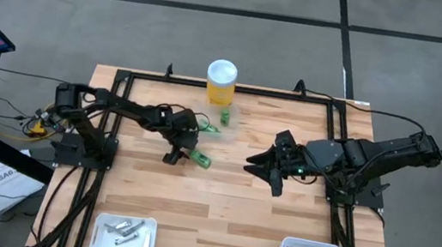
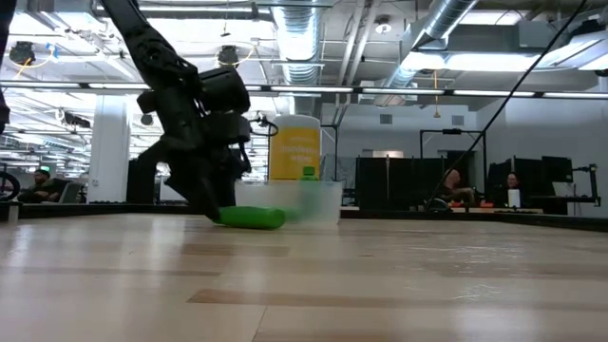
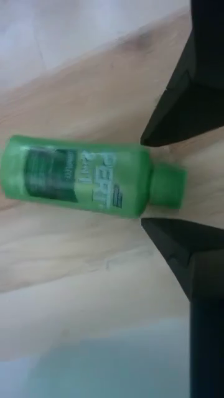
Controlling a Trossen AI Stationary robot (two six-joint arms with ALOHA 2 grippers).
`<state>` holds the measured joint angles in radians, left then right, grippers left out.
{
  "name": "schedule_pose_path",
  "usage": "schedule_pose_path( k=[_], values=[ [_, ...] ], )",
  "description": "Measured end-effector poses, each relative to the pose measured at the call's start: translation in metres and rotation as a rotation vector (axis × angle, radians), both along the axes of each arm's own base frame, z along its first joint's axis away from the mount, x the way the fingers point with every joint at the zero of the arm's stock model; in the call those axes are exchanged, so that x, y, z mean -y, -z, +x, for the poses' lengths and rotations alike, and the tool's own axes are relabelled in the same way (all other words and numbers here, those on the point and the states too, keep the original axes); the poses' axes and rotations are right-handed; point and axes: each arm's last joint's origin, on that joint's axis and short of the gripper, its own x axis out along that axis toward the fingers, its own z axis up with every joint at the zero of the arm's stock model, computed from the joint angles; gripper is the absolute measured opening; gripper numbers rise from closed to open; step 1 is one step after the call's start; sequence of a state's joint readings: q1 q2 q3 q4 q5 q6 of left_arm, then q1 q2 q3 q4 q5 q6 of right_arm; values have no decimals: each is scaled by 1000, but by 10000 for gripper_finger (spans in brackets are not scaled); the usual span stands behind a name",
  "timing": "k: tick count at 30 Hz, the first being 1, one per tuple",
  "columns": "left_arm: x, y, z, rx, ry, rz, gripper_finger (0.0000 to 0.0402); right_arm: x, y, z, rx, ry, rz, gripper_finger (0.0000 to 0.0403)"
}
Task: Pick & Place Travel size toiletries
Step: Put the green shampoo into the transparent bin
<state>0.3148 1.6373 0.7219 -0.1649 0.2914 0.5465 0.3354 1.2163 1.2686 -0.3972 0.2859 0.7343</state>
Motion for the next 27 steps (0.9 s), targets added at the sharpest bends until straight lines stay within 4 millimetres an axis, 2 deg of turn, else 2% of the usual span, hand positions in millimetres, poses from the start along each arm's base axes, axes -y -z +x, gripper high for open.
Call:
schedule_pose_path(
  k=[3,13,17,22,27],
  values=[
    [-1,7,2,-15,-4,-1,173,1,0,0,1,9,15,161],
    [-1,6,2,-16,-35,0,87,1,0,0,1,13,25,161],
    [3,6,3,-20,-53,-18,87,1,0,0,1,13,25,161],
    [18,3,5,-36,-92,-58,91,1,0,0,1,13,25,161],
    [39,-24,6,40,-172,-148,93,1,0,0,0,13,25,161]
  ],
)
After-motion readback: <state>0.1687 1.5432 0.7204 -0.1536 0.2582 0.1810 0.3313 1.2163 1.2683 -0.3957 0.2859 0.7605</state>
